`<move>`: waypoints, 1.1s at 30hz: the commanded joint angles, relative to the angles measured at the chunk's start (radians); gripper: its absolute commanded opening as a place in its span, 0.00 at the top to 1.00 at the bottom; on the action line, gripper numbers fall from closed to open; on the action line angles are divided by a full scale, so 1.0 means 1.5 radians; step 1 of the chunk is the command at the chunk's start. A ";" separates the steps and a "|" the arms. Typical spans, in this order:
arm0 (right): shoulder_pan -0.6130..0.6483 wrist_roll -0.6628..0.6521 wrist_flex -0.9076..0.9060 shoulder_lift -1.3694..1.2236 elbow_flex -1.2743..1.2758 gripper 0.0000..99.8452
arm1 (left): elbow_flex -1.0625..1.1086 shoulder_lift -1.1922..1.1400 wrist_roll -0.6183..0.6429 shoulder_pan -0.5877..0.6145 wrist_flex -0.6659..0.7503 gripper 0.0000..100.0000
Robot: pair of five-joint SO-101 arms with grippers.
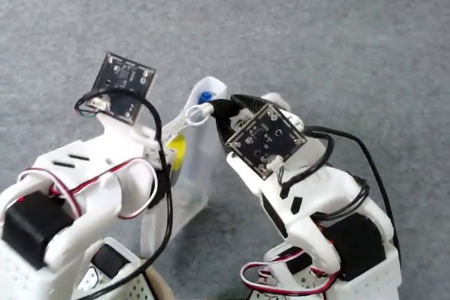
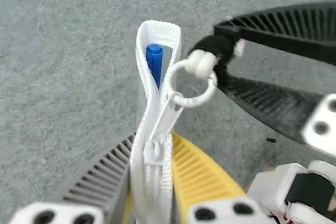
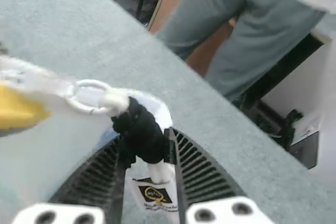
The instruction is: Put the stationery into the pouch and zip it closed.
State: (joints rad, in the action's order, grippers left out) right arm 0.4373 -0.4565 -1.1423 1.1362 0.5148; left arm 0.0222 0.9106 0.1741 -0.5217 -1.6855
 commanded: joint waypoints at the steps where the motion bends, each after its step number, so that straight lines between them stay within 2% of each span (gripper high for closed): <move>1: -0.046 -0.020 0.045 -0.002 0.022 0.99 | -0.072 0.018 -0.006 -0.016 -0.018 0.97; 11: -0.057 -0.031 0.076 -0.002 0.060 0.99 | -0.081 0.018 -0.007 -0.013 -0.019 0.97; 17: -0.110 -0.050 0.088 -0.002 0.071 0.99 | -0.083 0.018 -0.003 -0.016 -0.043 0.97; 27: -0.139 -0.051 0.136 -0.003 0.124 0.99 | -0.110 0.029 -0.003 -0.017 -0.048 0.97; 33: -0.187 -0.088 0.164 -0.003 0.178 0.99 | -0.127 0.041 -0.003 -0.017 -0.048 0.97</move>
State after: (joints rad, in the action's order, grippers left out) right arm 0.2608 -0.5623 -0.9198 1.1454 0.7357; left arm -0.0836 0.9060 0.1726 -0.5416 -1.7469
